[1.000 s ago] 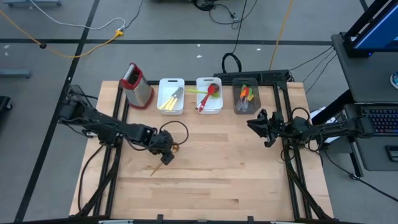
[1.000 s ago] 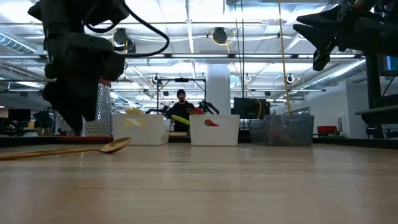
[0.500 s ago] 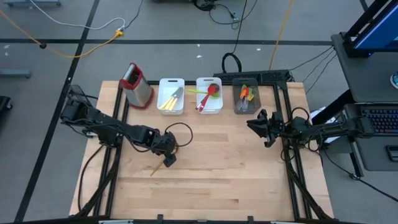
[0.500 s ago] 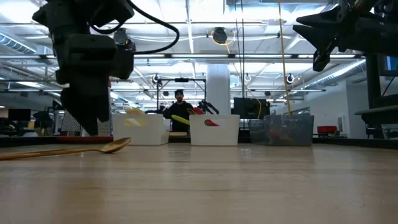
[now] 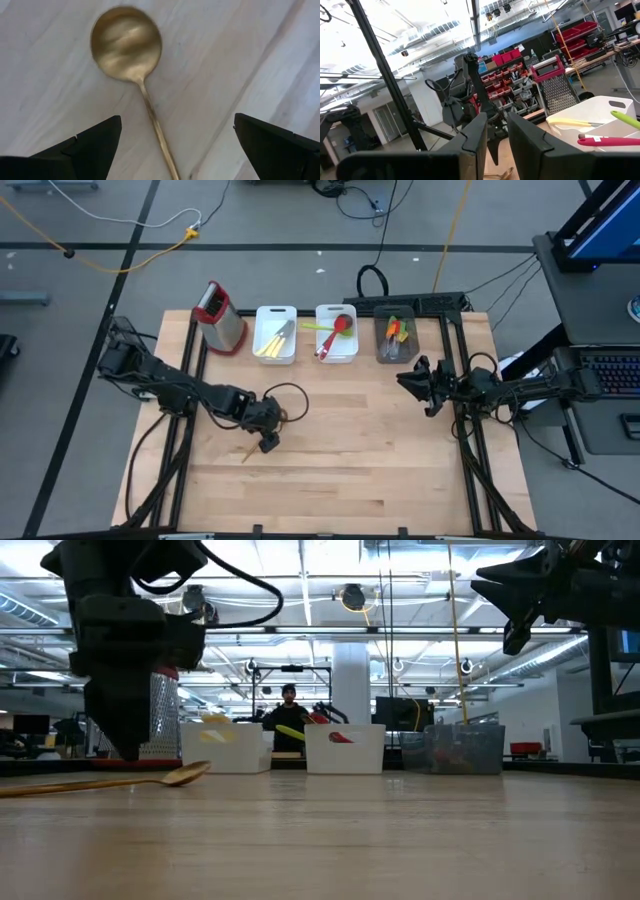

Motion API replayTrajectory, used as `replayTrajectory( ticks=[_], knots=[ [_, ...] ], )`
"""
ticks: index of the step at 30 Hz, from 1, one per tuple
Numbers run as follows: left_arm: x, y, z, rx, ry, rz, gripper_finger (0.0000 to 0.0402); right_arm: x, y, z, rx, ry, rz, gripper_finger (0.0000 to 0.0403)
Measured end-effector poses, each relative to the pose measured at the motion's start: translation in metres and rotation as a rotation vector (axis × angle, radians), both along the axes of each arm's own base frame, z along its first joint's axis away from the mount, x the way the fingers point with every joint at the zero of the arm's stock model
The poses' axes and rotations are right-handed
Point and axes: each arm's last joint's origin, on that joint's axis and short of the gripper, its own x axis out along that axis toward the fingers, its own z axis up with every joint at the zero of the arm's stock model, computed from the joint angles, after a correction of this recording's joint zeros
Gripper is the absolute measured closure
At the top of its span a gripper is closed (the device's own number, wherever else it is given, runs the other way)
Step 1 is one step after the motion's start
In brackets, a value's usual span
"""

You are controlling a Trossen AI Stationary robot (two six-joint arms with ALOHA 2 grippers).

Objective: Pick & Place Kitchen Items
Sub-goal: Put the golden spoon into the right white bin

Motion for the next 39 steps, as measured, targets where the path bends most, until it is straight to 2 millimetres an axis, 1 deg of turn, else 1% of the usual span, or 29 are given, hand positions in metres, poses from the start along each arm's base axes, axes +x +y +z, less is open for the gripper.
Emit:
replayTrajectory(
  ticks=[4, 11, 13, 15, 18, 24, 29, 31, 35, 39],
  knots=[
    [0.002, -0.003, -0.011, 0.005, 0.046, 0.032, 0.0009, 0.000, 0.000, 0.000, 0.000, 0.000, 0.000, 0.0335],
    [0.008, -0.007, -0.039, 0.044, 0.162, 0.068, 0.0010, 0.000, 0.000, 0.000, 0.000, 0.000, 0.000, 0.0335],
    [0.008, -0.007, -0.043, 0.056, 0.177, 0.070, 0.0019, 0.000, 0.000, 0.000, 0.000, 0.000, 0.000, 0.0335],
    [0.008, -0.007, -0.044, 0.061, 0.186, 0.070, 0.0043, 0.000, 0.000, 0.000, 0.000, 0.000, 0.000, 0.0335],
    [0.007, -0.006, -0.044, 0.086, 0.187, 0.078, 0.0099, 0.000, 0.000, 0.000, 0.001, 0.000, 0.000, 0.0335],
    [0.003, -0.004, -0.046, 0.130, 0.210, 0.088, 0.0247, 0.000, 0.000, 0.000, 0.001, 0.000, 0.000, 0.0335],
    [0.001, -0.002, -0.046, 0.156, 0.222, 0.132, 0.0372, 0.000, 0.000, 0.000, 0.001, 0.000, 0.000, 0.0335],
    [0.001, -0.002, -0.046, 0.162, 0.222, 0.172, 0.0388, 0.000, 0.000, 0.000, 0.001, 0.000, 0.000, 0.0335],
    [0.001, 0.002, -0.045, 0.155, 0.229, 0.180, 0.0390, 0.000, 0.000, 0.000, 0.001, 0.000, 0.000, 0.0335],
    [0.001, 0.005, -0.040, 0.126, 0.212, 0.181, 0.0395, 0.000, 0.000, 0.000, 0.001, 0.000, 0.000, 0.0335]
  ],
)
